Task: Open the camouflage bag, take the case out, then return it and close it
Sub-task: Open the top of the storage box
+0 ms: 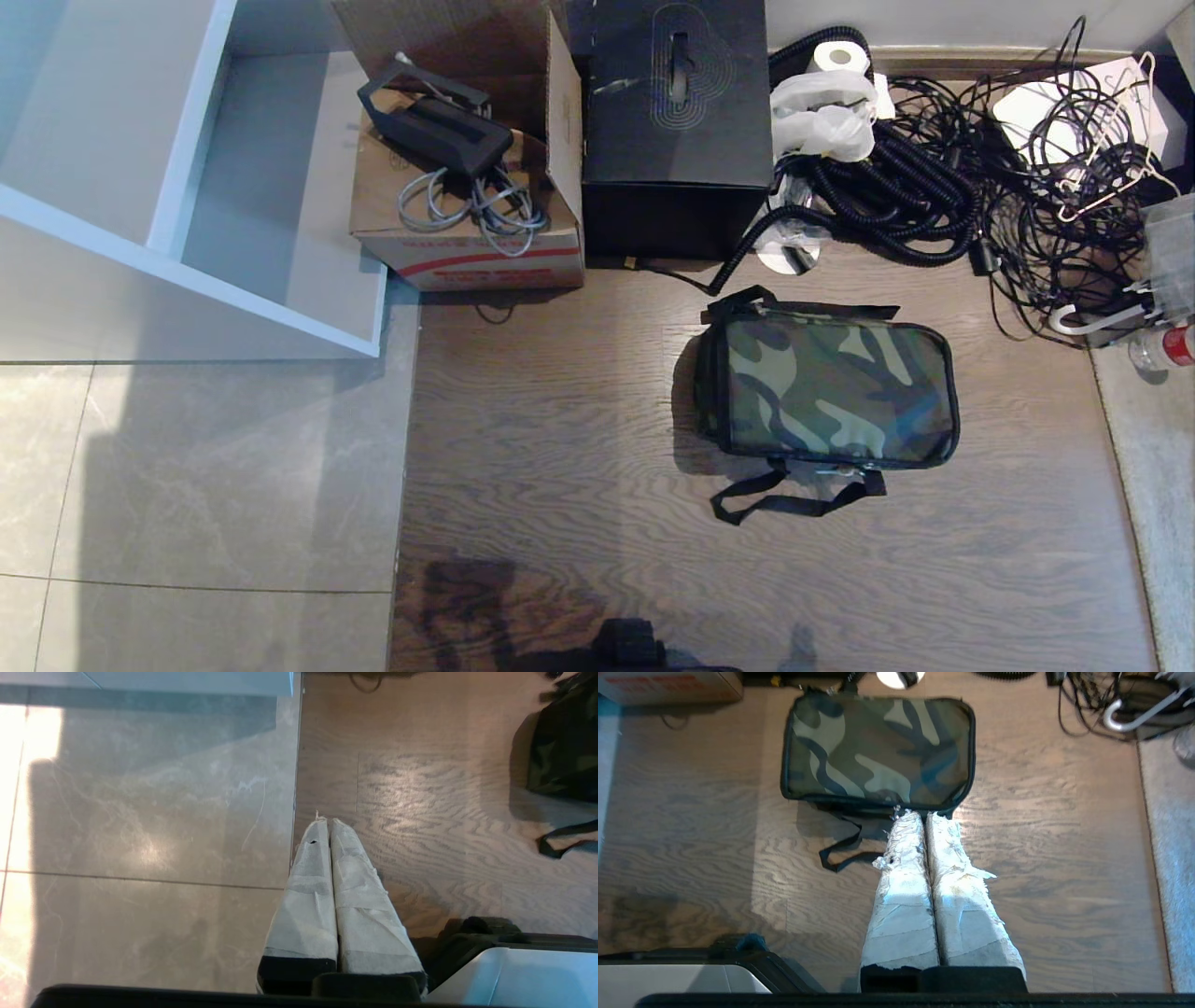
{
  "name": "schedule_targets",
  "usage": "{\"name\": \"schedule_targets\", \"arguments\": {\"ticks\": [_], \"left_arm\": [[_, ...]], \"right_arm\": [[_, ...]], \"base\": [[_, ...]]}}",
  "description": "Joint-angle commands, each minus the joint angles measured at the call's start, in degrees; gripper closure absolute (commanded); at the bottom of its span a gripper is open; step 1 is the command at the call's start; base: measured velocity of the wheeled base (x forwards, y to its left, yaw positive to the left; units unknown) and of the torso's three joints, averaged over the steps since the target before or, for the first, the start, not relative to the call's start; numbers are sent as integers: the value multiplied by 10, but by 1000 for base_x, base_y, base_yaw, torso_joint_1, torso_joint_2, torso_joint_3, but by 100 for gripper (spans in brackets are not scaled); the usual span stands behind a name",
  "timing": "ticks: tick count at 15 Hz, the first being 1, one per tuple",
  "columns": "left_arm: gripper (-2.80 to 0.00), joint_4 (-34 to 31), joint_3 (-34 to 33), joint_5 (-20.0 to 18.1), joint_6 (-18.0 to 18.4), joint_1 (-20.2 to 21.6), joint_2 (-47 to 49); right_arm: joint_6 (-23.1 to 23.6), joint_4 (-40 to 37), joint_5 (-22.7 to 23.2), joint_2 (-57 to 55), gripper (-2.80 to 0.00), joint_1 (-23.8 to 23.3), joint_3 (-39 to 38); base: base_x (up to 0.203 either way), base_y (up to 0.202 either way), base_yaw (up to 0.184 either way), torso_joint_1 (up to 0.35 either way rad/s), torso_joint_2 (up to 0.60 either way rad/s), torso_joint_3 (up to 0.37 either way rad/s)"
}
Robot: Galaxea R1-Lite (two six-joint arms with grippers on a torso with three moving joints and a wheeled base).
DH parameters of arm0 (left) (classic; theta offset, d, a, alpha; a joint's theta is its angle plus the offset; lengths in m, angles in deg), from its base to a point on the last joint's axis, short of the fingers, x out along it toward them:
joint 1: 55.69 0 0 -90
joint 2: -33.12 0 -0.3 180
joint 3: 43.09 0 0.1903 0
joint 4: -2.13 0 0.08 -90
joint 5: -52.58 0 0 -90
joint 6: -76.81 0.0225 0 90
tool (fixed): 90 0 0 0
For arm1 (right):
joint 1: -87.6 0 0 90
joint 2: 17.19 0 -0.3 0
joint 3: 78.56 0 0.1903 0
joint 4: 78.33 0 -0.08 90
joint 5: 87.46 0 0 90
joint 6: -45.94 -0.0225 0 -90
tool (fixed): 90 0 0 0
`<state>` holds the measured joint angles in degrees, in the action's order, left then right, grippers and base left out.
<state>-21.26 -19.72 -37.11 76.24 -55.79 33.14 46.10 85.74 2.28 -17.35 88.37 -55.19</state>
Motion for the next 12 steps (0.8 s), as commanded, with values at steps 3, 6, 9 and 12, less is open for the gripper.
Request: {"name": "schedule_targets", "arguments": {"ticks": [3,6,9,12], "left_arm": [[0,0,0,0,0,0,0],[0,-1,0,0,0,0,0],[0,-1,0,0,0,0,0],[0,-1,0,0,0,0,0]], "right_arm": [[0,0,0,0,0,0,-23],[0,0,0,1,0,0,-23],[0,0,0,0,0,0,-23],[0,0,0,1,0,0,-23]], "base": [[0,0,0,-1,3,-201],[0,0,0,5,3,-196],[0,0,0,5,5,-164],[0,0,0,2,1,-29]]}}
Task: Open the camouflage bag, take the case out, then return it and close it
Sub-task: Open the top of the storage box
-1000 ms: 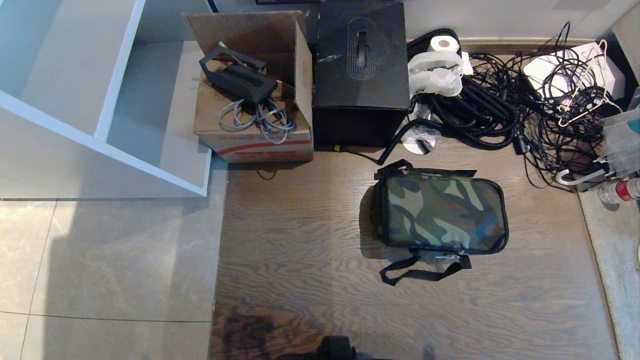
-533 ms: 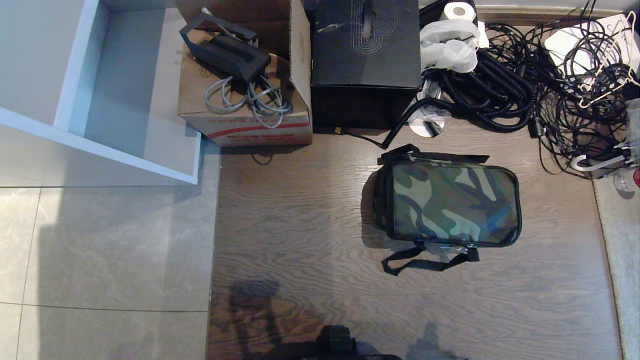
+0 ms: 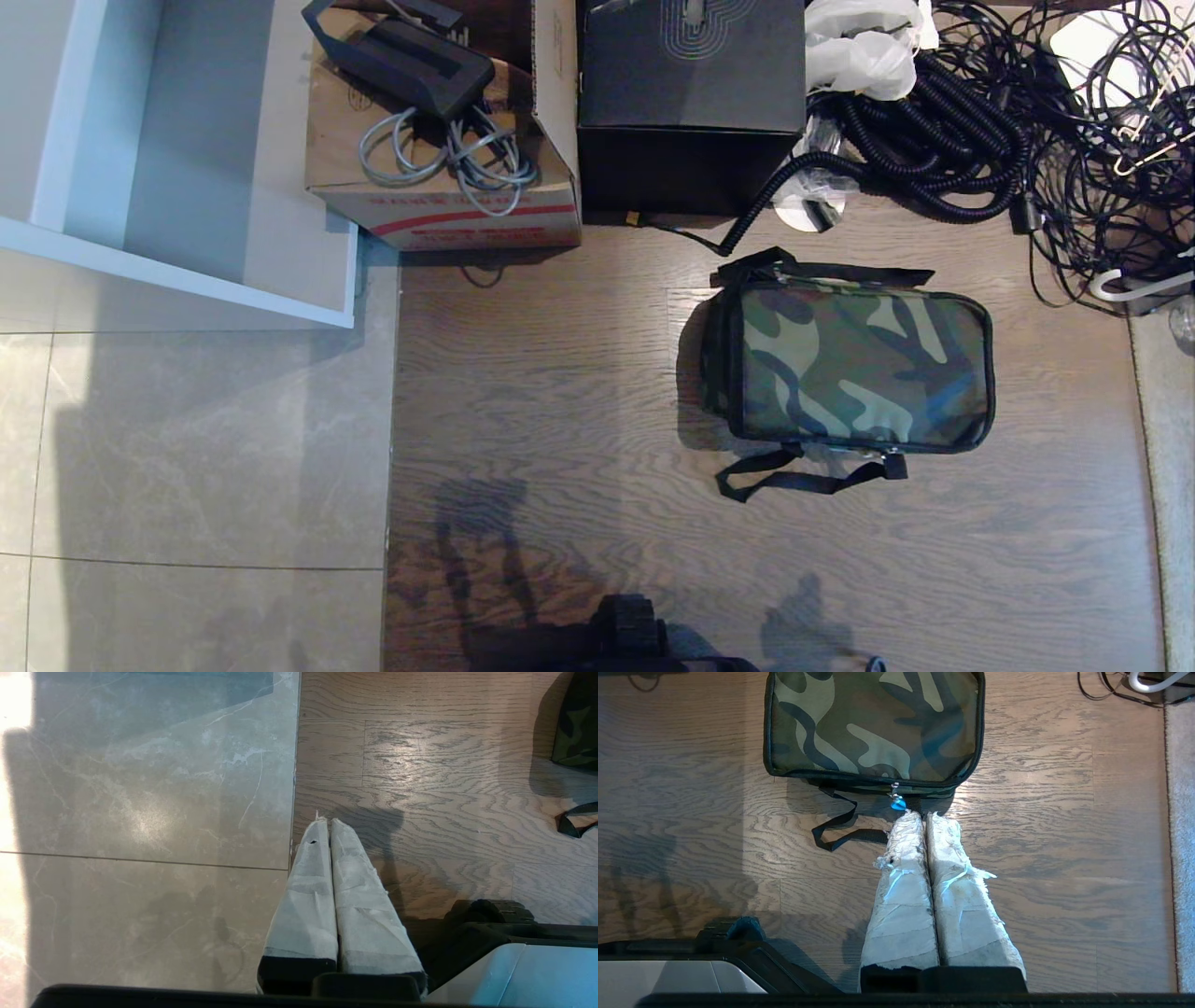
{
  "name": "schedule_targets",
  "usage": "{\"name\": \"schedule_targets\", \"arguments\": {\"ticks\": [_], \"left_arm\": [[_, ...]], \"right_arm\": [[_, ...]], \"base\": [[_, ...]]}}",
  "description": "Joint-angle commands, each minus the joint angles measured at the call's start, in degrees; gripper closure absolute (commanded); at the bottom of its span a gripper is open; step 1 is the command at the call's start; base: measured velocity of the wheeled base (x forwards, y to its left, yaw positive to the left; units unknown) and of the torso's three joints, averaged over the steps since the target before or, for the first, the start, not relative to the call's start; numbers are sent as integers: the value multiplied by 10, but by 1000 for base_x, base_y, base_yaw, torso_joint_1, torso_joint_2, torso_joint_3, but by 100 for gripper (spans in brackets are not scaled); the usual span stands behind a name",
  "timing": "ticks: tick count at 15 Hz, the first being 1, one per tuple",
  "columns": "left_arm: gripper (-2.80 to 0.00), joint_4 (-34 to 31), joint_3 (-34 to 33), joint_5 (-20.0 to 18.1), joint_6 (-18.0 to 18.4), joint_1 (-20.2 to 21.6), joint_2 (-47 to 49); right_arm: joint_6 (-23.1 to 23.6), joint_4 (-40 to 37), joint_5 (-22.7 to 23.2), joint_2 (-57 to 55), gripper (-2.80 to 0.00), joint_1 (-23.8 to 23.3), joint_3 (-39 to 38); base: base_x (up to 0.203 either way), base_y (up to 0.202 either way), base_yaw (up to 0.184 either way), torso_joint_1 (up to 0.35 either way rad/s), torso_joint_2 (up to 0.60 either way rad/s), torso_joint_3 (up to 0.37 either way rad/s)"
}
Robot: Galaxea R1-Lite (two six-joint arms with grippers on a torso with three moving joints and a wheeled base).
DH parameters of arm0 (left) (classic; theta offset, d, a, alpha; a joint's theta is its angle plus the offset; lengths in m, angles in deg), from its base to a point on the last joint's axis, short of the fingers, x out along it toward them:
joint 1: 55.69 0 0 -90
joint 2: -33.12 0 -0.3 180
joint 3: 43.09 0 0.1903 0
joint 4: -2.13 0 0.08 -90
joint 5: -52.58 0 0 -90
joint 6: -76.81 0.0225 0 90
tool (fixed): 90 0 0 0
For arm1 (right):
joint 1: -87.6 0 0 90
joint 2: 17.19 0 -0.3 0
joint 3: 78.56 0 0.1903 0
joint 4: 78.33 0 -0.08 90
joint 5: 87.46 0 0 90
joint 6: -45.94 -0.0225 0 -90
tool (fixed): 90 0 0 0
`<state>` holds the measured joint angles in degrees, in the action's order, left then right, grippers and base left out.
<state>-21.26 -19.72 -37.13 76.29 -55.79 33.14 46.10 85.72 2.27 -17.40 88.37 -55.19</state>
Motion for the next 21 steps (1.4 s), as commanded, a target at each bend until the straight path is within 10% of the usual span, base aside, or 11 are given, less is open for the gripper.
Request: {"name": "schedule_targets", "arguments": {"ticks": [1,21], "left_arm": [[0,-1,0,1,0,0,0],[0,-1,0,1,0,0,0]], "right_arm": [[0,1,0,0,0,0,-23],[-13,0,-3,1,0,0,-22]], "base": [[0,0,0,0,0,0],[-14,0,0,1,0,0]]}}
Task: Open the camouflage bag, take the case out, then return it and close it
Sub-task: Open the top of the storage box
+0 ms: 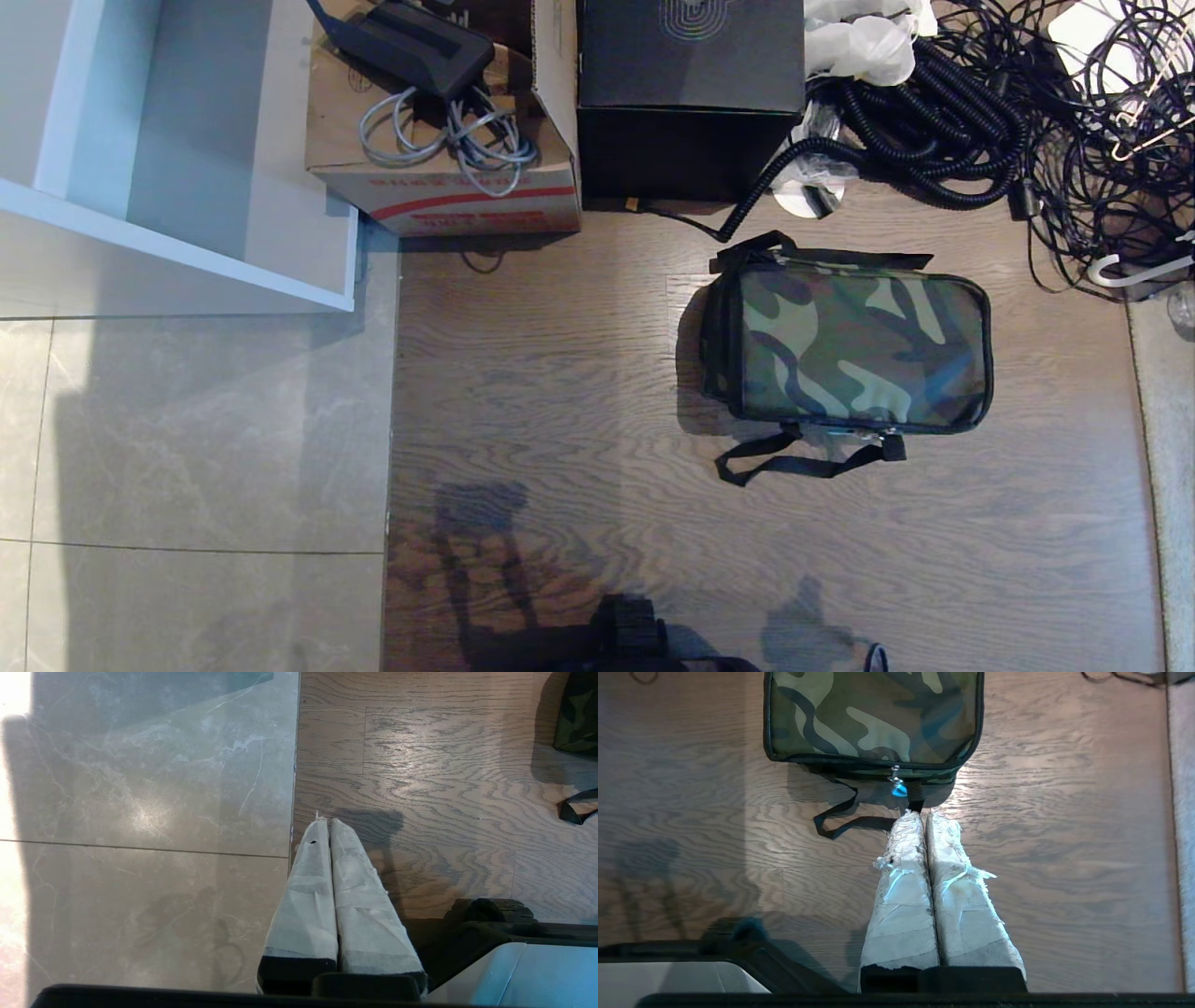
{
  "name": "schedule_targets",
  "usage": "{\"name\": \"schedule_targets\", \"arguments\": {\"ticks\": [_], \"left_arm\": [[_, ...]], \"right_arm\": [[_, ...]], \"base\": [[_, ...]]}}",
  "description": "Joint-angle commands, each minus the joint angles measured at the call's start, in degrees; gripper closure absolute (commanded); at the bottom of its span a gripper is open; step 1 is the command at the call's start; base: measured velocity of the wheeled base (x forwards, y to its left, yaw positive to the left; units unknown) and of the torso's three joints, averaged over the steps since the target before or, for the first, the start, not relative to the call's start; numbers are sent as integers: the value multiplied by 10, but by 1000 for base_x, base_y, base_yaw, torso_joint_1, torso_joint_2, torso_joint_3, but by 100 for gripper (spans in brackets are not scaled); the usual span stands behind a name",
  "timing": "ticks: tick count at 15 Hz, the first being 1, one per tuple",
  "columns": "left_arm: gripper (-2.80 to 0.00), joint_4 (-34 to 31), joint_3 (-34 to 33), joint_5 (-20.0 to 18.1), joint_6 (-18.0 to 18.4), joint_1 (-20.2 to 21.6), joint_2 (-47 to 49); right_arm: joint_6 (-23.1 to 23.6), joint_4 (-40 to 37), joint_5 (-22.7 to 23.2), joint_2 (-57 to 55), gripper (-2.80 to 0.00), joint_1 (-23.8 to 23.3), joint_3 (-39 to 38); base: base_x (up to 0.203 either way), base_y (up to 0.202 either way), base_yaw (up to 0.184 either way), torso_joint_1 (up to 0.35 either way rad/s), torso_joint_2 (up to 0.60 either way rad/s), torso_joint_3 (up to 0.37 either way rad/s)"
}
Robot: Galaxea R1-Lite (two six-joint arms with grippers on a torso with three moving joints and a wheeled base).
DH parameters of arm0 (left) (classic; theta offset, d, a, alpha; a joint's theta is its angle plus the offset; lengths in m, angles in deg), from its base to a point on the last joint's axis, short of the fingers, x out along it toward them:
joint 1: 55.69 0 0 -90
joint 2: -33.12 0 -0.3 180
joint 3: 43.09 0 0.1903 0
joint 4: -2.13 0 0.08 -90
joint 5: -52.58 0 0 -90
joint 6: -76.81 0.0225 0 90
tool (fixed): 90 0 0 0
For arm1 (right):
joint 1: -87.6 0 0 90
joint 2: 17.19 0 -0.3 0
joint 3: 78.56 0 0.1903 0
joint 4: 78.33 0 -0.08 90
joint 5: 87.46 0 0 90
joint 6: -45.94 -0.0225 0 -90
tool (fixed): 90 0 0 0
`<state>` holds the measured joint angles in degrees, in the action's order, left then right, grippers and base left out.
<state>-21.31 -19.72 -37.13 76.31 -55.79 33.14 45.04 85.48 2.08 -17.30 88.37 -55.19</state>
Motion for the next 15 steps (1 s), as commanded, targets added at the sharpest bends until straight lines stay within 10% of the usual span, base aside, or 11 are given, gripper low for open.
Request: {"name": "schedule_targets", "arguments": {"ticks": [1,7,15], "left_arm": [[0,0,0,1,0,0,0],[0,0,0,0,0,0,0],[0,1,0,1,0,0,0]], "right_arm": [[-4,-8,-6,-3,0,0,-5],[-54,-218,8,-218,0,1,228],[-126,50,26,-790,0,2,271]], "base": [[0,0,0,0,0,0],[0,0,0,0,0,0],[0,0,0,0,0,0]]}}
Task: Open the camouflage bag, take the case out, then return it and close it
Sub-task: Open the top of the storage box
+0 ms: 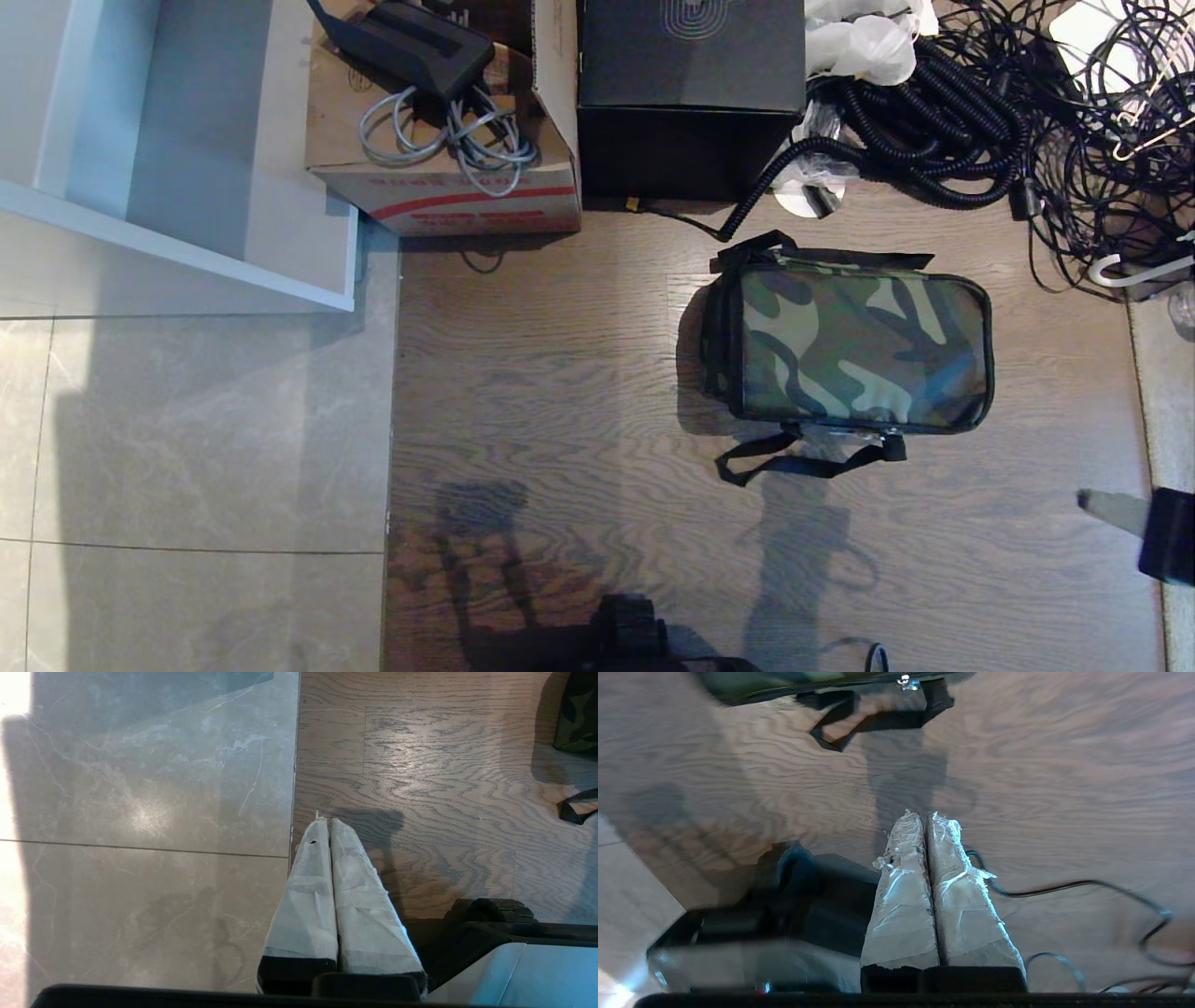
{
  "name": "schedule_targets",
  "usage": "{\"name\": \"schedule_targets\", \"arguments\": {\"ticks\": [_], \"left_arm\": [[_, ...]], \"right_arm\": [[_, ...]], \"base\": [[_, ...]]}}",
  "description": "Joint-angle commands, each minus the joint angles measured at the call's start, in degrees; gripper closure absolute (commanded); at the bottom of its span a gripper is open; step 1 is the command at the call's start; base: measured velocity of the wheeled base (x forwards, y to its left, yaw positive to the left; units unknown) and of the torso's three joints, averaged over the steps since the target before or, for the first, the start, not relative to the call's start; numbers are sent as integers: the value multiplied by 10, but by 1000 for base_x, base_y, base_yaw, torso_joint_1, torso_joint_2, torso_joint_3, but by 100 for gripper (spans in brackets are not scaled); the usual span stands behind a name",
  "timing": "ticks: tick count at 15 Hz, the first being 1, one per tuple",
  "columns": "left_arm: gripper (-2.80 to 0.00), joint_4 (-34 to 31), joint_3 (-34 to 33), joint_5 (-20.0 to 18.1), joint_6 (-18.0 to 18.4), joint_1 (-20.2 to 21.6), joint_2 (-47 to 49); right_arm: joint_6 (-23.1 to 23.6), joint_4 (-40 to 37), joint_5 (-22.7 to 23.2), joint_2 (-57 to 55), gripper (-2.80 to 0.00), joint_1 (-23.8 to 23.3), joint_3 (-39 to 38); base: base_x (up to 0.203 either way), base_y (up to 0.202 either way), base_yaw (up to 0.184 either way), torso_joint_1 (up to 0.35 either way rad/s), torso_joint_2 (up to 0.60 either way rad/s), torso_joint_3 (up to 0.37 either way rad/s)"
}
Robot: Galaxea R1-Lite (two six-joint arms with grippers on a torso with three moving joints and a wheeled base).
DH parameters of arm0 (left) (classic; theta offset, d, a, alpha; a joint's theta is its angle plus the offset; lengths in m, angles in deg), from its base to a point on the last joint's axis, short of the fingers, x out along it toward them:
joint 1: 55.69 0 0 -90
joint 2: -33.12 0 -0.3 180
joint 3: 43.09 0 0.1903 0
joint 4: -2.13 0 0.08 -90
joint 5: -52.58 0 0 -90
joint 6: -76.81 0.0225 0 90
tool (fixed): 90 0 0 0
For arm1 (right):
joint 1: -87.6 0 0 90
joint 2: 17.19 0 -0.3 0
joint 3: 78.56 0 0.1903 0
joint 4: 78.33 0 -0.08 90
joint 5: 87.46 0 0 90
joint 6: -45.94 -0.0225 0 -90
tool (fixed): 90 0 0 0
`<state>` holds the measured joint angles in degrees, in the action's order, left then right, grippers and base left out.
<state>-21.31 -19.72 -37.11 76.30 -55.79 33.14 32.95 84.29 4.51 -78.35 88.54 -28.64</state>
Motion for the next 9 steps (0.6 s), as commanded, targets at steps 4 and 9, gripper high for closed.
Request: {"name": "schedule_targets", "arguments": {"ticks": [4,9], "left_arm": [[0,0,0,0,0,0,0],[0,0,0,0,0,0,0]], "right_arm": [[-25,209,7,-390,0,6,21],[-21,272,81,-437,-280,16,23]], "base": [[0,0,0,0,0,0],[0,0,0,0,0,0]]}}
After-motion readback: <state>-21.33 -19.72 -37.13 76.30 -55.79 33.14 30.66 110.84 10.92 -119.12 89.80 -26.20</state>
